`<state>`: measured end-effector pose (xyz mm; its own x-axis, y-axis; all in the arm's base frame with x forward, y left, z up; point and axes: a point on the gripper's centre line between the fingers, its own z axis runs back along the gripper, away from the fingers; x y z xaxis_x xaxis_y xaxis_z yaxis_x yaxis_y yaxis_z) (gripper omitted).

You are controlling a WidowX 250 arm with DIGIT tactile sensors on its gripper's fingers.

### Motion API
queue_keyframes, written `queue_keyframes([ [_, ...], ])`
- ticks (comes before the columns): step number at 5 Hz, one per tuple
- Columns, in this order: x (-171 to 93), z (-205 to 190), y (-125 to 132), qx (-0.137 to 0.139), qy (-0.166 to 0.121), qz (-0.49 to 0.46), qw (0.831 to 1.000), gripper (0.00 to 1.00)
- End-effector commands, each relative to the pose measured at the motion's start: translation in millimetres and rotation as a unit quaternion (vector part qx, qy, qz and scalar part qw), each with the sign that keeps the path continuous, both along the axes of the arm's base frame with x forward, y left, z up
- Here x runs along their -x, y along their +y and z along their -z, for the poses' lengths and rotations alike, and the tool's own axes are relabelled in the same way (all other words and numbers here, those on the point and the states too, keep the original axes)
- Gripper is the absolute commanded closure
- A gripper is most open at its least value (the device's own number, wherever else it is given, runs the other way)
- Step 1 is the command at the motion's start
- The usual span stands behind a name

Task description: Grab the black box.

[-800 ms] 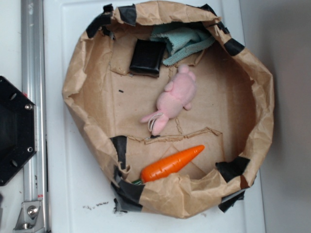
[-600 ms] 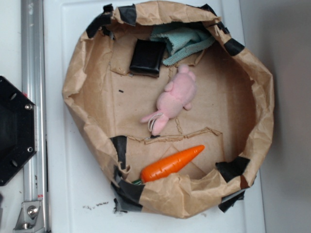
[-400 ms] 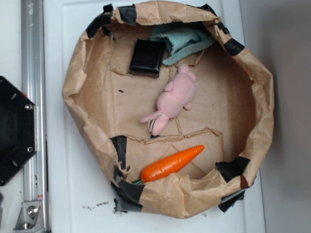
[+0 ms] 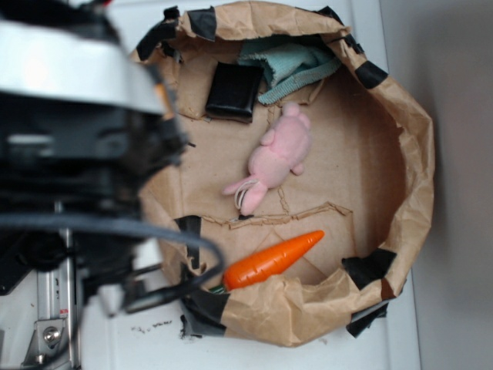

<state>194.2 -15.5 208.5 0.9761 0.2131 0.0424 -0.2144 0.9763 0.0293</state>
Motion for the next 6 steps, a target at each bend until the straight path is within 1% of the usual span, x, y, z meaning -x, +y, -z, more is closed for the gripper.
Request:
queue_keyframes([
  [1, -29, 37, 2, 0.042, -0.048, -0.204, 0.977, 0.0],
  [2, -33, 60, 16, 0.05, -0.051, -0.325, 0.943, 0.0],
  [3, -37, 80, 32, 0.061, -0.05, -0.405, 0.911, 0.0],
  [4, -44, 83, 54, 0.045, -0.059, -0.421, 0.904, 0.0],
  [5, -51, 84, 71, 0.003, -0.066, -0.455, 0.888, 0.0],
  [6, -50, 84, 78, -0.043, -0.071, -0.503, 0.861, 0.0],
])
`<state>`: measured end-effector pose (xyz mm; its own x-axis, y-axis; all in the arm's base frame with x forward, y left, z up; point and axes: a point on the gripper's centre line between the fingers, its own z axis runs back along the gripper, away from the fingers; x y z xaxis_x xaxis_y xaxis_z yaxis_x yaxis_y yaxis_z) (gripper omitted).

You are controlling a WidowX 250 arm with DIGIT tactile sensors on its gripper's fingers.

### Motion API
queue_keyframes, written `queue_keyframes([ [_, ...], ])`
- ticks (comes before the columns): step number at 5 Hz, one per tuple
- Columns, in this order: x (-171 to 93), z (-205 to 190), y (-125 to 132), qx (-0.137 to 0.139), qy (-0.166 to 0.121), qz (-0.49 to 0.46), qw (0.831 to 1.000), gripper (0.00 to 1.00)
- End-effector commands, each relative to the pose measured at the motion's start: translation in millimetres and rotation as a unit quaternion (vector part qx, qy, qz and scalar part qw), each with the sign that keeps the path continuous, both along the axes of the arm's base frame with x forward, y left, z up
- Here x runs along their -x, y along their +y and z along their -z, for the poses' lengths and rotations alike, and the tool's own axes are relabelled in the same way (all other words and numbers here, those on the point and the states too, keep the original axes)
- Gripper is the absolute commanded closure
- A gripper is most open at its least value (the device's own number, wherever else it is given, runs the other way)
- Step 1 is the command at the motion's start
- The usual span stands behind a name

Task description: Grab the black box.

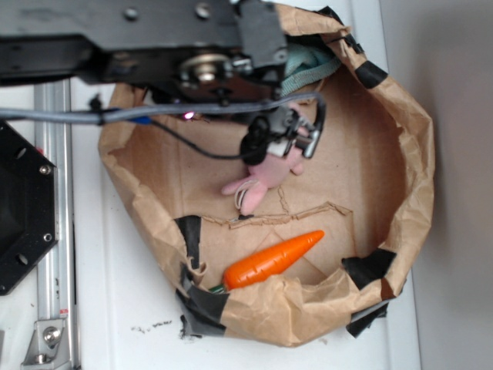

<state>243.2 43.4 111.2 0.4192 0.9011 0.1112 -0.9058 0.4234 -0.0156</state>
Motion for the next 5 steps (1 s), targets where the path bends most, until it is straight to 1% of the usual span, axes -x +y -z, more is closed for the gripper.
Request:
queue_keyframes([
  [1, -1, -13, 19, -0.045, -0.011, -0.071, 0.996, 0.0],
  [4, -1, -13, 19, -0.045, -0.011, -0.071, 0.996, 0.0],
  [5, -5, 9, 6, -0.038, -0.02, -0.072, 0.997, 0.0],
])
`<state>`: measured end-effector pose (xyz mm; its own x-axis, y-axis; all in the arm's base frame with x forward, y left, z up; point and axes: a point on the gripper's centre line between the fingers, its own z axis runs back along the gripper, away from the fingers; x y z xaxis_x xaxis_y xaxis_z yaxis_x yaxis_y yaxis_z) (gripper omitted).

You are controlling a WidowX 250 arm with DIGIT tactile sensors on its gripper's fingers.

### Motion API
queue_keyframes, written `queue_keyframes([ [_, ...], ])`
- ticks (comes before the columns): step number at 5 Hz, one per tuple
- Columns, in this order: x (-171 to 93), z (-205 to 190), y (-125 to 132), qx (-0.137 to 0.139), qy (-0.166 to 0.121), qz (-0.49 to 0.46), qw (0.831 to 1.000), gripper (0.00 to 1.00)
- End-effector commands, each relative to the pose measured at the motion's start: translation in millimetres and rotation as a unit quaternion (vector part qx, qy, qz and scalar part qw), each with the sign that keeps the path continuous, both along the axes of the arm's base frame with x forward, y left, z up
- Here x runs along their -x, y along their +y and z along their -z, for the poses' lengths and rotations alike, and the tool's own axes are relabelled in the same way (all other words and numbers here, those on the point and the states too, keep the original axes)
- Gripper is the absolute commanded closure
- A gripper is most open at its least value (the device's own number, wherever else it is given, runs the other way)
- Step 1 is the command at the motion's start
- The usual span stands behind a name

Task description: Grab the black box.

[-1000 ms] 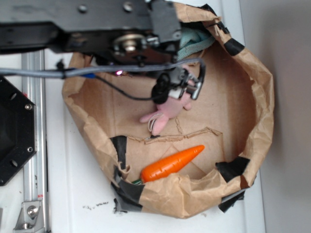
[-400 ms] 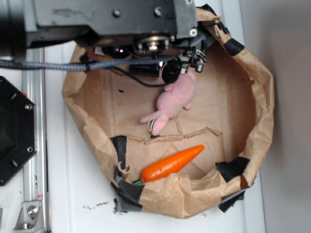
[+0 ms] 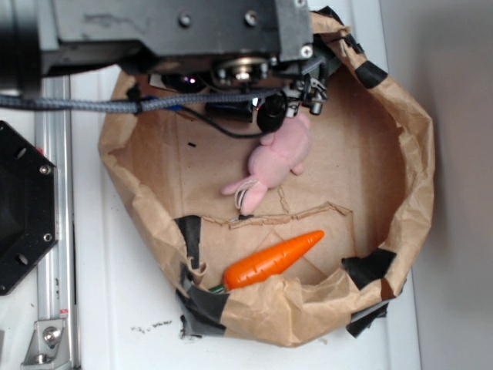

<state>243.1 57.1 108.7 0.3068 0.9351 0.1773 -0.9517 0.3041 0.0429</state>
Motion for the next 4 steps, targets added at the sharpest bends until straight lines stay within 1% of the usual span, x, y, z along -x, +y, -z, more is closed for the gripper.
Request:
queue_keyframes([
  [1, -12, 19, -20, 0.005, -0.043, -0.017, 0.999, 0.0],
  [2, -10, 15, -32, 0.016, -0.042, -0.011, 0.999, 0.0],
  [3, 0, 18, -18, 0.004, -0.037, -0.025, 0.999, 0.0],
  [4, 13, 22, 8, -0.01, -0.038, -0.042, 0.998, 0.0],
])
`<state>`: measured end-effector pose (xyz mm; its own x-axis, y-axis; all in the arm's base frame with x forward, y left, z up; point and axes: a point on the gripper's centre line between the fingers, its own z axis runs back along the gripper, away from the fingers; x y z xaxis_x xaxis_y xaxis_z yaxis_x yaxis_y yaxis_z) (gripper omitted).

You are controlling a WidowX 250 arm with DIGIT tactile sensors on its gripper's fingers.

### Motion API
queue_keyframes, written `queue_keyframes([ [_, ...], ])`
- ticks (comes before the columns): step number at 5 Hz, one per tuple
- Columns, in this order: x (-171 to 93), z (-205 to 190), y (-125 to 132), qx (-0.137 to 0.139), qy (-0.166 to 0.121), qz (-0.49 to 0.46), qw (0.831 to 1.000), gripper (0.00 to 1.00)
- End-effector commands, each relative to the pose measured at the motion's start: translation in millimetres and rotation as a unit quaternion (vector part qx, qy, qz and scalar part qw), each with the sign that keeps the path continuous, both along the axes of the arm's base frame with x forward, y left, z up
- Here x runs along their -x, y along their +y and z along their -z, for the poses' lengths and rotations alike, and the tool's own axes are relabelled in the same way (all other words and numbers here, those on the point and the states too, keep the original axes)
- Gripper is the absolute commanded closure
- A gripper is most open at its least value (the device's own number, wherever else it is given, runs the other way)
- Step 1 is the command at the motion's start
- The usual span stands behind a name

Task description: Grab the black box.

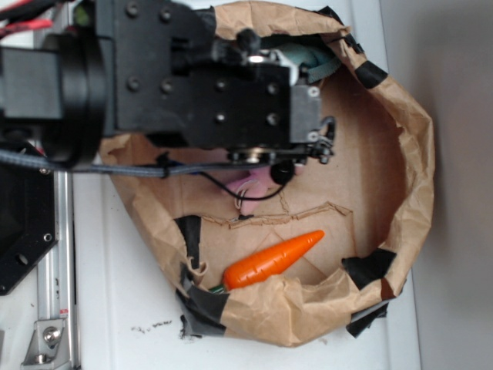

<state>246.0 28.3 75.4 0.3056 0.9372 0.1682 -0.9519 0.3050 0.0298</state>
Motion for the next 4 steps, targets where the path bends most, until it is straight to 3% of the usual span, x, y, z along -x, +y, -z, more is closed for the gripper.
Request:
queue_keyframes([
  [1, 20, -3, 40, -0.027, -0.028, -0.036, 0.999, 0.0],
  [4, 14, 11, 55, -0.042, -0.02, -0.046, 0.998, 0.0],
])
